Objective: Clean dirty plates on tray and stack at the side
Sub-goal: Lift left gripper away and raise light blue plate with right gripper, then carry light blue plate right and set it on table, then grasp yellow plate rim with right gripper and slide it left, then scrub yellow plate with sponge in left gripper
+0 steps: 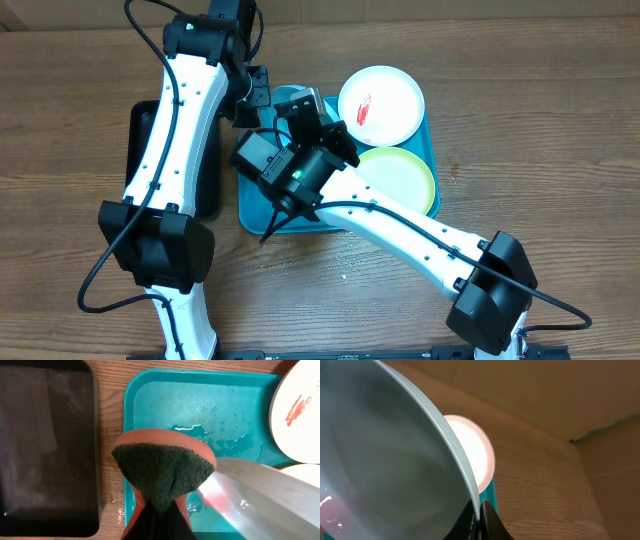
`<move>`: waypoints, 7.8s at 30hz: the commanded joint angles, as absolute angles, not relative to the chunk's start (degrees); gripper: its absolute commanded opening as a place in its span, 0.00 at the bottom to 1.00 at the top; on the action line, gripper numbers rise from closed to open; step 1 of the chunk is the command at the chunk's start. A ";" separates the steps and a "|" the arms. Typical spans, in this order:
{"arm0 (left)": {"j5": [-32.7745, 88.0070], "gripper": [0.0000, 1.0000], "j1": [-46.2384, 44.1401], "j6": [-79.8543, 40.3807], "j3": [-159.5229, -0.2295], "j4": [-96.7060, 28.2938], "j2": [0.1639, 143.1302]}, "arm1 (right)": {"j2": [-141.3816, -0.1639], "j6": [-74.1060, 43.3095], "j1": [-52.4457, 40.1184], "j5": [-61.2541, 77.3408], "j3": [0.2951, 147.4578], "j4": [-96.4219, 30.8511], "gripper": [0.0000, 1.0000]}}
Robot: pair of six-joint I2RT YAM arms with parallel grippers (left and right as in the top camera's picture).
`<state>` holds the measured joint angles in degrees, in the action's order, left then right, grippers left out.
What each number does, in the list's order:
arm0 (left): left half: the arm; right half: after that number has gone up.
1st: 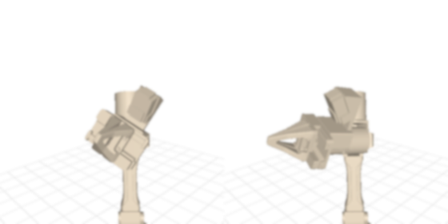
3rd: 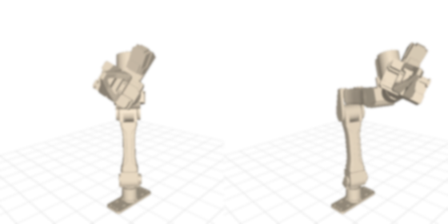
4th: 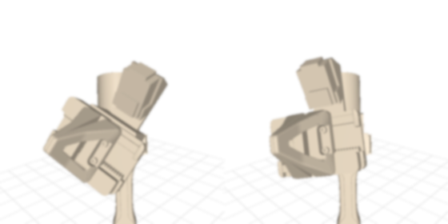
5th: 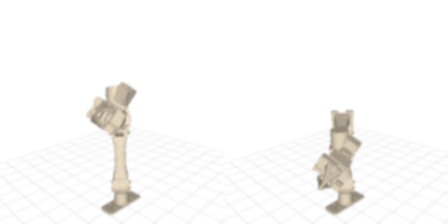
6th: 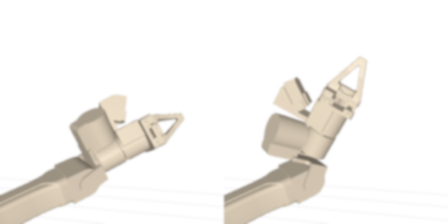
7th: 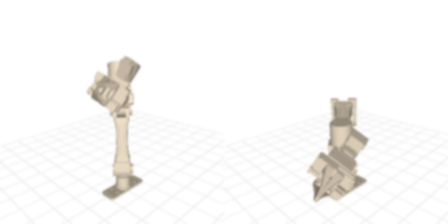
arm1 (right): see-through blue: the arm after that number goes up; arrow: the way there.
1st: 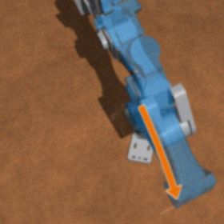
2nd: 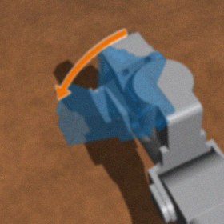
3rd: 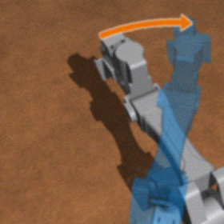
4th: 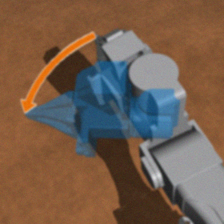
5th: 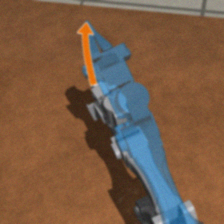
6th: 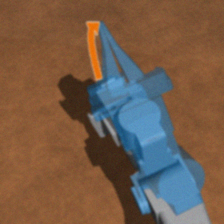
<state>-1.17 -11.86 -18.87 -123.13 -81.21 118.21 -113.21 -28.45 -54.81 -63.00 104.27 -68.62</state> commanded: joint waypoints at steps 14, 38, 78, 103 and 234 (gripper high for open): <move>-1.91 0.04 -11.64 -17.82 -123.48 -80.88 117.67 | -111.15 -30.50 -55.02 -70.52 106.26 -69.87 0.04; -1.91 0.04 -11.64 -18.46 -123.48 -80.75 117.71 | -110.76 -49.84 -45.23 -44.12 106.26 -79.40 0.04; 2.50 0.04 -12.47 -18.48 -113.49 -76.12 117.75 | -104.14 -21.10 24.47 14.87 70.72 -47.48 0.04; 2.48 0.04 -12.88 -18.17 -113.49 -75.81 117.75 | -94.72 -7.29 16.69 27.27 74.11 -61.49 0.43; 4.49 0.04 -17.26 -18.00 -103.55 -69.25 117.75 | -117.19 -34.41 -29.89 6.85 80.73 -45.50 0.23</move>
<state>4.08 -17.08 -18.04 -103.90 -69.56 118.21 -114.26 -34.85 -29.17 5.76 81.30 -46.02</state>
